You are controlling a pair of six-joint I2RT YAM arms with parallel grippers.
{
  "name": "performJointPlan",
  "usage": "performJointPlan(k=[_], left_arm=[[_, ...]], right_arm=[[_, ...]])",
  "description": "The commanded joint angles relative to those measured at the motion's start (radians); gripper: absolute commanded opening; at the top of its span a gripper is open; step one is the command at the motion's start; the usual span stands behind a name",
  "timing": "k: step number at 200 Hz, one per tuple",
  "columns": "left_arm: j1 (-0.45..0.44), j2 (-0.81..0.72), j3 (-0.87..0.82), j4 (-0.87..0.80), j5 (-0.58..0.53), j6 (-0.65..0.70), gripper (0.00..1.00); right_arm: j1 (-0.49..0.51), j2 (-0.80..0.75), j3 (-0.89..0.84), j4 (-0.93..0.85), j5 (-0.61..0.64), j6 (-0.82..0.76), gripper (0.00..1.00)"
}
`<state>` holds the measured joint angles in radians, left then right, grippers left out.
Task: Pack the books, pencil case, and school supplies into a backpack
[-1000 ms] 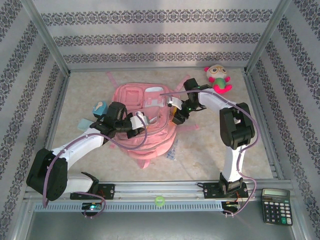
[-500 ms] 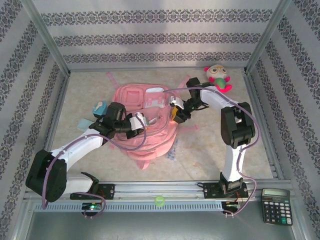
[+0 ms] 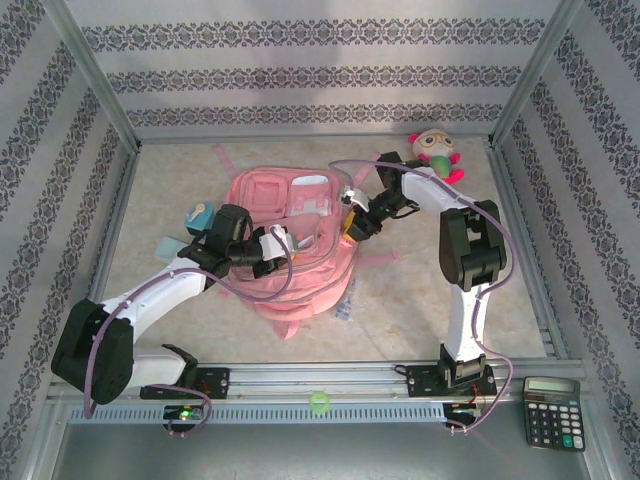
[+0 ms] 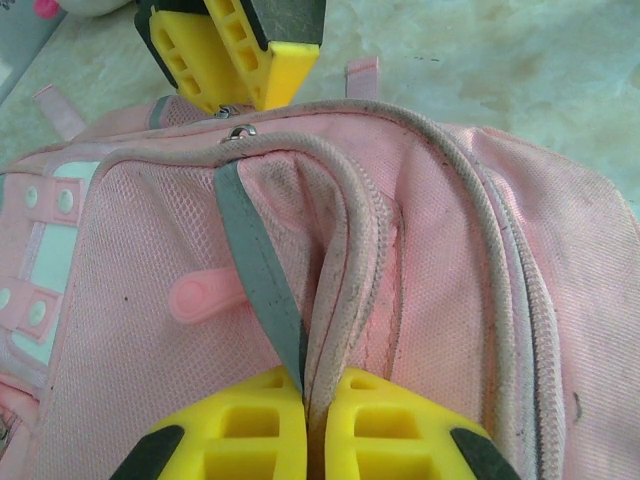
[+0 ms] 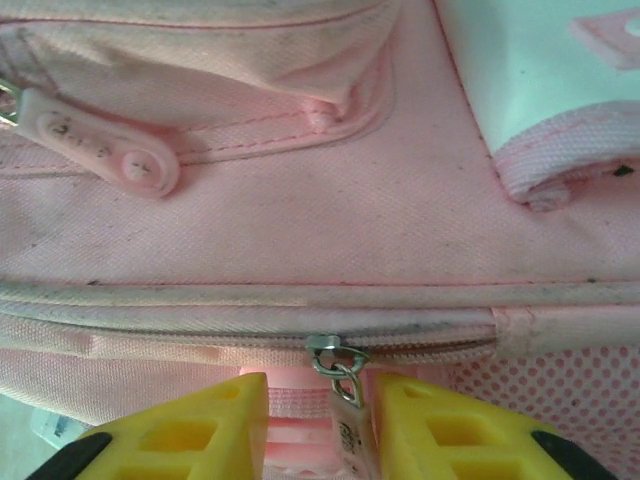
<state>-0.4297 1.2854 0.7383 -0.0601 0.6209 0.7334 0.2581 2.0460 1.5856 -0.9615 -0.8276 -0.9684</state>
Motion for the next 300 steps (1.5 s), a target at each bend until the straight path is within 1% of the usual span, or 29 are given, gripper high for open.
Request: performJointPlan(k=[1, 17, 35, 54, 71, 77, 111, 140, 166, 191, 210, 246, 279, 300], left_arm=[[0.005, -0.036, 0.004, 0.077, 0.071, 0.007, 0.00], [0.003, -0.037, 0.005, 0.081, 0.072, 0.003, 0.00], [0.005, -0.037, 0.006, 0.084, 0.058, 0.000, 0.00], [0.004, -0.032, 0.015, 0.092, 0.004, -0.030, 0.00], [0.004, -0.024, 0.032, 0.095, -0.075, -0.081, 0.00], [0.003, -0.022, 0.042, 0.089, -0.104, -0.099, 0.00], [-0.005, -0.027, 0.062, 0.103, -0.234, -0.186, 0.00], [-0.017, -0.019, 0.093, 0.079, -0.352, -0.217, 0.00], [-0.024, -0.014, 0.118, 0.046, -0.423, -0.215, 0.00], [-0.041, -0.003, 0.136, 0.042, -0.469, -0.274, 0.00], [-0.074, 0.012, 0.145, 0.046, -0.501, -0.318, 0.00], [-0.153, 0.066, 0.173, 0.064, -0.559, -0.389, 0.00], [-0.227, 0.115, 0.202, 0.087, -0.640, -0.457, 0.00], [-0.254, 0.148, 0.217, 0.130, -0.644, -0.533, 0.00]], right_arm=[[0.015, 0.020, 0.034, -0.020, -0.001, 0.023, 0.39], [0.021, 0.026, 0.039, -0.024, 0.018, 0.023, 0.39], [0.023, 0.032, 0.053, -0.053, 0.028, 0.015, 0.32], [0.018, 0.018, 0.048, -0.080, 0.041, 0.014, 0.20], [0.014, -0.013, 0.030, -0.092, 0.028, 0.031, 0.04], [0.012, -0.028, 0.020, -0.092, 0.019, 0.043, 0.00], [0.023, -0.125, -0.072, -0.040, -0.066, 0.129, 0.00], [0.047, -0.174, -0.117, -0.021, -0.074, 0.202, 0.00], [0.049, -0.200, -0.131, -0.012, -0.089, 0.317, 0.00], [0.068, -0.245, -0.174, 0.020, -0.137, 0.425, 0.00], [0.105, -0.291, -0.230, 0.095, -0.149, 0.548, 0.00], [0.168, -0.378, -0.329, 0.252, -0.130, 0.815, 0.01], [0.181, -0.465, -0.433, 0.426, -0.121, 1.107, 0.01], [0.200, -0.506, -0.512, 0.554, -0.099, 1.317, 0.01]])
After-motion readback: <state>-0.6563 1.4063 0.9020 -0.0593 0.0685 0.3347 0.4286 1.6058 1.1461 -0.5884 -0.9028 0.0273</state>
